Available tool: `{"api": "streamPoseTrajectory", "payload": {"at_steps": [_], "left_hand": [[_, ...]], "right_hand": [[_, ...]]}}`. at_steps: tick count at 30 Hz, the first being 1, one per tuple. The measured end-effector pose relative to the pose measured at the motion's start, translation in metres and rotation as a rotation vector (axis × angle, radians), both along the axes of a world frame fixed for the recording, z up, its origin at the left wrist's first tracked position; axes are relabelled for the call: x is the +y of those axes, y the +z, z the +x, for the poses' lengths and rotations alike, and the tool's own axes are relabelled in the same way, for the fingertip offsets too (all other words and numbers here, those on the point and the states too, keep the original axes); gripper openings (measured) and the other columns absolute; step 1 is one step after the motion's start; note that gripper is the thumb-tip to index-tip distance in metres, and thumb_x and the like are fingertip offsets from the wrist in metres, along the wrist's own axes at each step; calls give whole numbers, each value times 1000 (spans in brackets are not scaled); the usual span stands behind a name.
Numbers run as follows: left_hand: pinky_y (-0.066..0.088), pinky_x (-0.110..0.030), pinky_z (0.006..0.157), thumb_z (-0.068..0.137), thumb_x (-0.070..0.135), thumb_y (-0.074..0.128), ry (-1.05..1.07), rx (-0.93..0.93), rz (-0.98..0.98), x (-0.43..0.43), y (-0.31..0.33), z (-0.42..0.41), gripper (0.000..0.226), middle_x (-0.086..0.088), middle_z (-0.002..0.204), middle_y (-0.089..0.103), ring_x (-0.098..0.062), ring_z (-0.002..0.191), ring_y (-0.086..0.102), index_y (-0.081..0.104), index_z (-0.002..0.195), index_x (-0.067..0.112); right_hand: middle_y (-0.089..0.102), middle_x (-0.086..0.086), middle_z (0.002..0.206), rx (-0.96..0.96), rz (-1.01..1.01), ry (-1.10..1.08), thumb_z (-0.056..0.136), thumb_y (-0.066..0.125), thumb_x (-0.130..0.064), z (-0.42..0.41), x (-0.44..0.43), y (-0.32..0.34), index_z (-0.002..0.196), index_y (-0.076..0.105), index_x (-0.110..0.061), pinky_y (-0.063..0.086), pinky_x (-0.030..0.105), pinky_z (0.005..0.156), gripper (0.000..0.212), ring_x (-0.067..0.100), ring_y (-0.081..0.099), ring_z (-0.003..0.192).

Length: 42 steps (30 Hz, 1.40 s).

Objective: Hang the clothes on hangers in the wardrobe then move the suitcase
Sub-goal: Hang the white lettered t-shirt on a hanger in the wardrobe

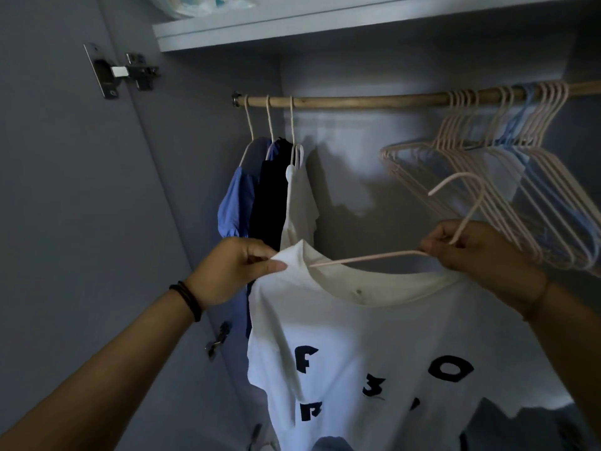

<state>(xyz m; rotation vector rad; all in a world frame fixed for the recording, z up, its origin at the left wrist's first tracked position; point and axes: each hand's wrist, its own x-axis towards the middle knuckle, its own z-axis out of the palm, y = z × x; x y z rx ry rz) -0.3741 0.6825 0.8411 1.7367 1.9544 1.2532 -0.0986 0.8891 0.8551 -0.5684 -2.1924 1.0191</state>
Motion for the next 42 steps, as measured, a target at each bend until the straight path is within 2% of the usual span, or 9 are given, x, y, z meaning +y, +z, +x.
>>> {"api": "streamPoseTrajectory", "payload": {"at_steps": [3,7,11,20,28,30,34,39,42], "left_hand": [[49,-18,73,77,23,69,25,-23,123,3,0,8,7,-1,79,67,-10,73,64,76,75,25],[50,-28,73,80,26,65,-30,-118,150,10,-4,29,27,-16,82,65,-16,74,61,70,81,-1],[40,-16,63,82,32,64,-7,126,143,8,-8,21,33,-16,69,56,-15,61,51,65,73,0],[49,-12,71,75,28,69,-18,-26,18,9,-16,25,20,6,76,72,-2,72,66,75,80,9],[45,-15,66,88,39,60,-26,59,-14,10,-38,32,33,-4,75,67,-4,67,59,70,83,8],[46,-22,66,87,50,55,20,107,33,6,-39,26,37,-3,72,64,-8,66,58,68,82,17],[47,-32,68,82,57,48,195,129,149,-4,-33,6,33,-5,71,66,-15,65,60,66,89,30],[43,-10,68,86,47,62,267,80,214,-18,-22,-16,6,17,78,69,12,68,55,66,82,48],[41,-6,67,84,31,59,279,28,234,-24,-19,-18,13,3,80,69,9,67,52,67,78,40]], "right_hand": [[48,5,56,-14,6,24,87,62,-8,-1,-2,3,67,63,-10,34,19,51,20,7,42,52],[50,-4,53,-145,28,90,85,63,-12,-11,-7,2,71,65,-3,35,18,53,18,2,44,50],[47,-4,48,-67,-31,107,87,61,-5,-6,-4,10,69,63,-4,32,11,47,19,0,40,46],[46,-2,53,-58,-54,123,87,61,-5,-22,-10,0,71,60,5,33,10,48,19,0,41,46],[49,2,54,-12,-30,78,86,64,-3,-42,-19,-15,75,63,3,37,9,48,13,-2,45,44],[57,-1,63,11,-77,139,86,65,-6,-38,-19,-16,83,64,-7,42,11,55,4,-4,52,53],[65,-19,104,-135,2,140,88,59,-40,-15,-1,-31,114,60,-24,43,8,84,30,-8,57,98],[61,-17,72,-125,126,-33,85,42,-65,13,10,-53,67,55,-32,39,12,60,39,-1,56,67],[58,-18,69,-124,146,-24,93,46,-37,20,13,-52,64,54,-44,38,12,59,32,-1,54,67]]}}
